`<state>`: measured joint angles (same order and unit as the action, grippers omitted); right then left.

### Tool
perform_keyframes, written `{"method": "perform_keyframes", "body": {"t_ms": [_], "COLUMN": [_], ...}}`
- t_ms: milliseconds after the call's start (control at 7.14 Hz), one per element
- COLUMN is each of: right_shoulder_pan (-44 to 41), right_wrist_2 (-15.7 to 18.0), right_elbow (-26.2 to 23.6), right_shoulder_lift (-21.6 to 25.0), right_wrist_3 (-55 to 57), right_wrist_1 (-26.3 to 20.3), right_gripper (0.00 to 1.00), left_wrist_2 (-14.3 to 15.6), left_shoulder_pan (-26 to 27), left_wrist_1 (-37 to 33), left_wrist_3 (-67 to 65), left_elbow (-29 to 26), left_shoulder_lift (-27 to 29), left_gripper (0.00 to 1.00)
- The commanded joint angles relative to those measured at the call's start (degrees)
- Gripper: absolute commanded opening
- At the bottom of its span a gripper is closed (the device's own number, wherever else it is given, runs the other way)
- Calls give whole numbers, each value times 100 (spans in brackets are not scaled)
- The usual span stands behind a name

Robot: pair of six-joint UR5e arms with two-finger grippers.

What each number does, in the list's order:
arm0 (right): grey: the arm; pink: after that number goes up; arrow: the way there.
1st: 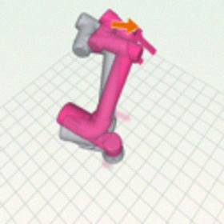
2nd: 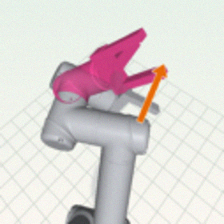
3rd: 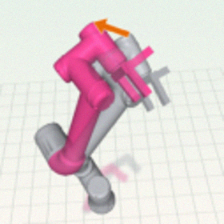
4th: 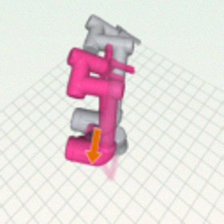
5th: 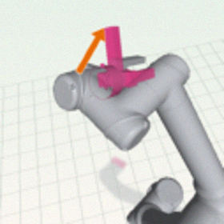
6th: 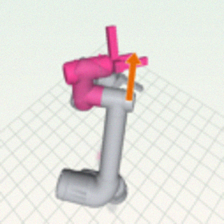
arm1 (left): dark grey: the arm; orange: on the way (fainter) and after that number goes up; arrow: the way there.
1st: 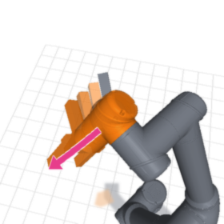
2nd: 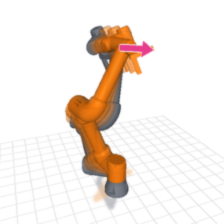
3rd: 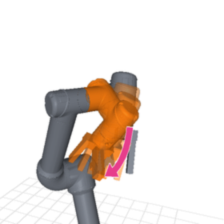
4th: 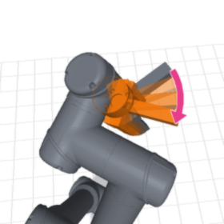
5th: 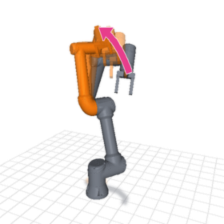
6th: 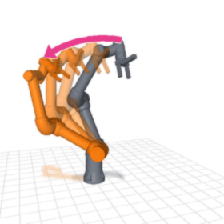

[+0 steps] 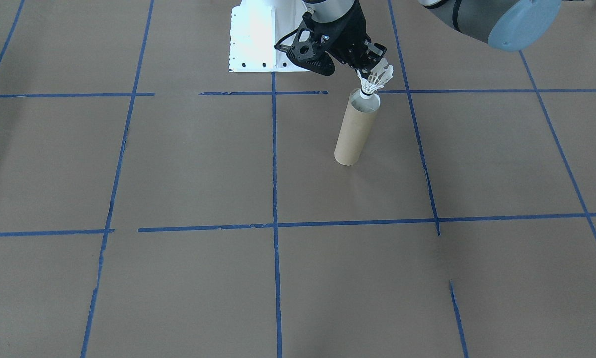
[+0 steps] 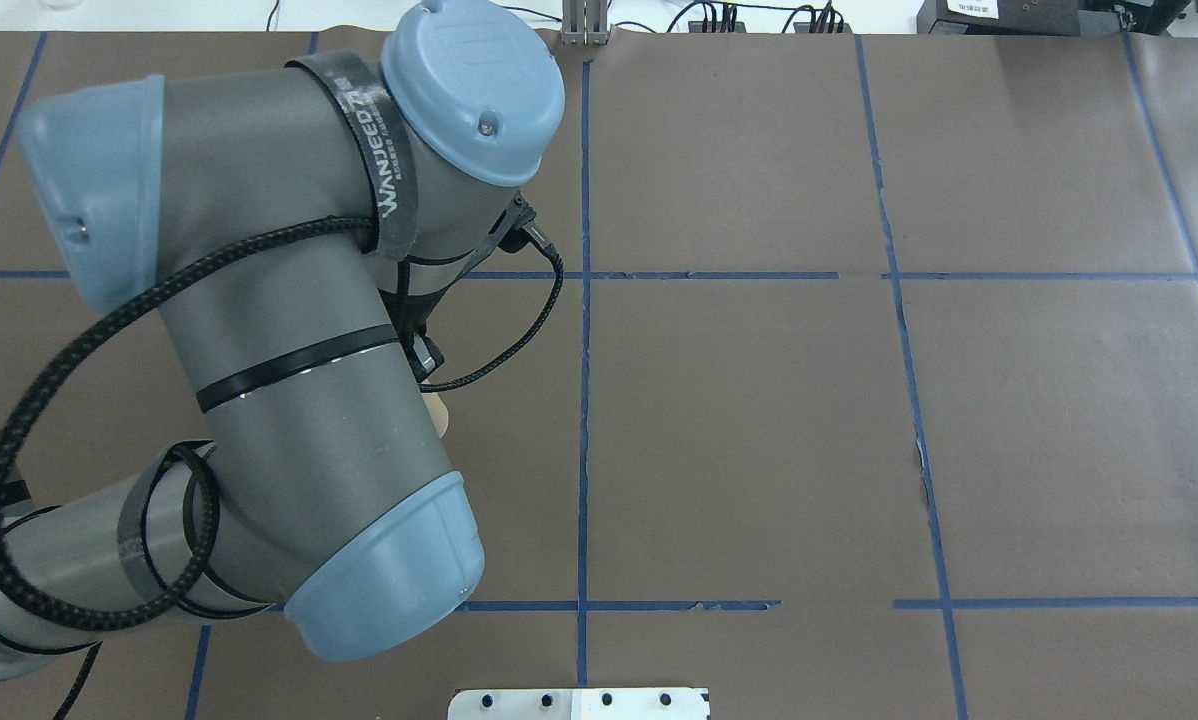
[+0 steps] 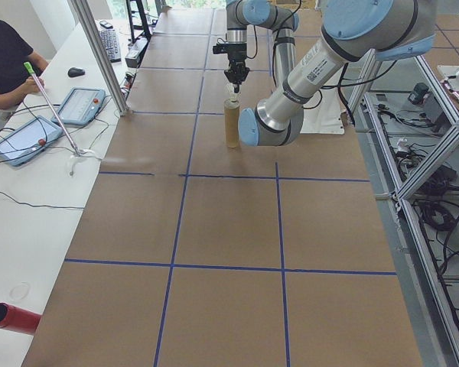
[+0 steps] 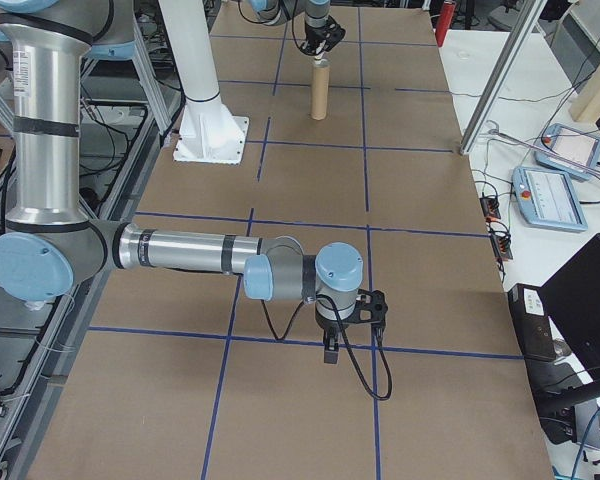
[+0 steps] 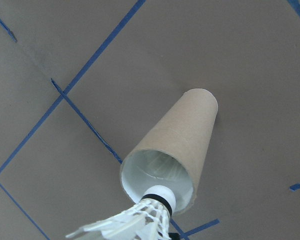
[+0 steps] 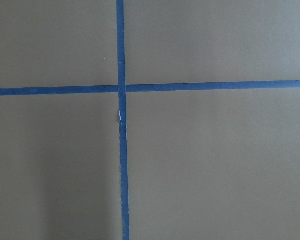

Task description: Collect badminton balls into bucket

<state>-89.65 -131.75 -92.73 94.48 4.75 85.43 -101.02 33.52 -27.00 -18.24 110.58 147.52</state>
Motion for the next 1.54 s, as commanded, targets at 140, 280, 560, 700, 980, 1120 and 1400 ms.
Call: {"method": "perform_keyframes", "body": {"t_ms": [140,280,560,700,980,1120,1400], "right_shoulder_pan": [0,0,0,0,0,0,0], "right_wrist_2": [0,0,0,0,0,0,0], "right_elbow": [0,0,0,0,0,0,0], "right_shoulder_lift": [0,0,0,0,0,0,0], "right_wrist_3": [0,0,0,0,0,0,0], "right_wrist_1": [0,0,0,0,0,9,0], "right_gripper": [100,100,100,100,100,100,100], "left_wrist_2": [-6,-15,-23,-23,-111,-486,-690], "left_shoulder_pan": [31,31,40,188,1151,1522,2374], "left_wrist_1": [-7,-24,-51,-60,-557,-1004,-2923], "left_wrist_3": [4,-4,-4,22,684,1029,1566], "left_elbow": [-10,-36,16,199,289,306,132], "left_shoulder_lift": [-13,-30,-57,-100,-170,-554,-1772], "left_gripper": [19,99,100,100,100,100,100]}}
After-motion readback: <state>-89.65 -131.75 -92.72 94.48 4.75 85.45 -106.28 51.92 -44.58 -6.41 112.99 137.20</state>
